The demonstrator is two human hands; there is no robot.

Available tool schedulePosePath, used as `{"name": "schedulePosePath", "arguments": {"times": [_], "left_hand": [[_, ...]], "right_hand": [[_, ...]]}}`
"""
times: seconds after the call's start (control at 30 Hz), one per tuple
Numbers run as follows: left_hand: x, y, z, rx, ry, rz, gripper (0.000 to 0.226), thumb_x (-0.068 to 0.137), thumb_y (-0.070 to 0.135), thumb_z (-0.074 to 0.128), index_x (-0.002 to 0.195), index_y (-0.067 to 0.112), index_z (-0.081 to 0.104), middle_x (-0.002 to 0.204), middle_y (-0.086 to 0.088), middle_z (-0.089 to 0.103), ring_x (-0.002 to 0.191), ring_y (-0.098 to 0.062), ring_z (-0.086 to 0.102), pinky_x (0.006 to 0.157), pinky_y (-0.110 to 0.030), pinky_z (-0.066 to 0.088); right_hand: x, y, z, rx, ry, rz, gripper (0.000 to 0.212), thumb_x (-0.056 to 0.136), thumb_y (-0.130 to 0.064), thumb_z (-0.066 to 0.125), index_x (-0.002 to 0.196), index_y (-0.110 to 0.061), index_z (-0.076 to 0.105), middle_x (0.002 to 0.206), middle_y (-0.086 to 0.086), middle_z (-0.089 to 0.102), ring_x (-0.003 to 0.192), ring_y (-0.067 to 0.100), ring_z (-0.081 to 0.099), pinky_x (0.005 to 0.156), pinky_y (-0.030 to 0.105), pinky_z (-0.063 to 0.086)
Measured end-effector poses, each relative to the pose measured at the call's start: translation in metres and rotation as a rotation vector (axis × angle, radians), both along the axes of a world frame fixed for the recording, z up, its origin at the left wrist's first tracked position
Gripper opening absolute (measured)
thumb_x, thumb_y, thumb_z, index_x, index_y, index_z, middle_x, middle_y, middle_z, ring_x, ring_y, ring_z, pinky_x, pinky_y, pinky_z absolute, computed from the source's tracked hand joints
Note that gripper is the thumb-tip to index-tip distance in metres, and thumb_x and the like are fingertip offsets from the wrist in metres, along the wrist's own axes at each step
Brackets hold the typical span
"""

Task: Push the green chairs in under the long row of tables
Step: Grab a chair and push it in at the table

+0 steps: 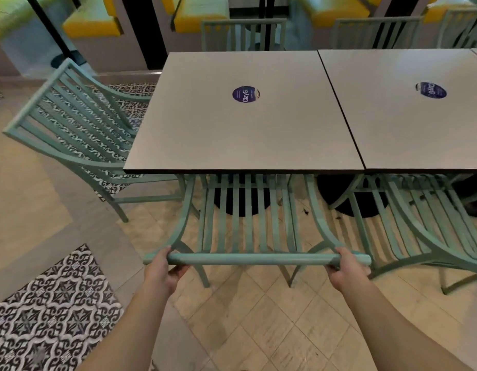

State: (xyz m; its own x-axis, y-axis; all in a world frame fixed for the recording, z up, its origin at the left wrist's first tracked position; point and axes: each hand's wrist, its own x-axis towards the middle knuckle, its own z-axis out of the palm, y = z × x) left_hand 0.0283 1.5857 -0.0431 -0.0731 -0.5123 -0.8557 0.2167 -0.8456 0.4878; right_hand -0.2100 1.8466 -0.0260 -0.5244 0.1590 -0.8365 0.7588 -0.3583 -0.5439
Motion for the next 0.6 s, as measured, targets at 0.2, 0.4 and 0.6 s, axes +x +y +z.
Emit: {"name": "schedulePosePath", "arguments": {"times": [0.2,0.4,0.6], "left_hand": [[-0.006,-0.014,0.0,0.065,-0.155,0.023,0.035,0.088,0.012,0.067,0.121,0.005,0.055,0.11,-0.01,0.066,0.096,-0.031,0.062,0.062,-0.047,0.055],[-0.011,-0.033,0.003,0.1,-0.186,0.024,0.014,0.088,0.01,0.067,0.089,0.003,0.055,0.109,-0.013,0.064,0.089,-0.029,0.061,0.088,-0.048,0.055],[-0.015,-0.051,0.004,0.113,-0.186,0.001,0.014,0.087,0.012,0.067,0.094,0.003,0.058,0.11,-0.012,0.064,0.087,-0.028,0.06,0.083,-0.044,0.056]], "right_hand": [[-0.004,-0.003,-0.018,-0.041,-0.002,0.059,0.052,0.088,-0.009,0.062,0.135,-0.003,0.041,0.127,0.017,0.05,0.105,0.027,0.054,0.089,0.032,0.05],[-0.004,-0.024,-0.023,-0.059,0.039,0.065,0.048,0.089,-0.004,0.059,0.133,-0.001,0.041,0.121,0.019,0.051,0.103,0.03,0.054,0.098,0.042,0.049],[-0.008,-0.037,-0.029,-0.08,0.03,0.055,0.047,0.086,-0.003,0.06,0.131,-0.003,0.044,0.124,0.017,0.05,0.105,0.029,0.054,0.097,0.042,0.05]]}}
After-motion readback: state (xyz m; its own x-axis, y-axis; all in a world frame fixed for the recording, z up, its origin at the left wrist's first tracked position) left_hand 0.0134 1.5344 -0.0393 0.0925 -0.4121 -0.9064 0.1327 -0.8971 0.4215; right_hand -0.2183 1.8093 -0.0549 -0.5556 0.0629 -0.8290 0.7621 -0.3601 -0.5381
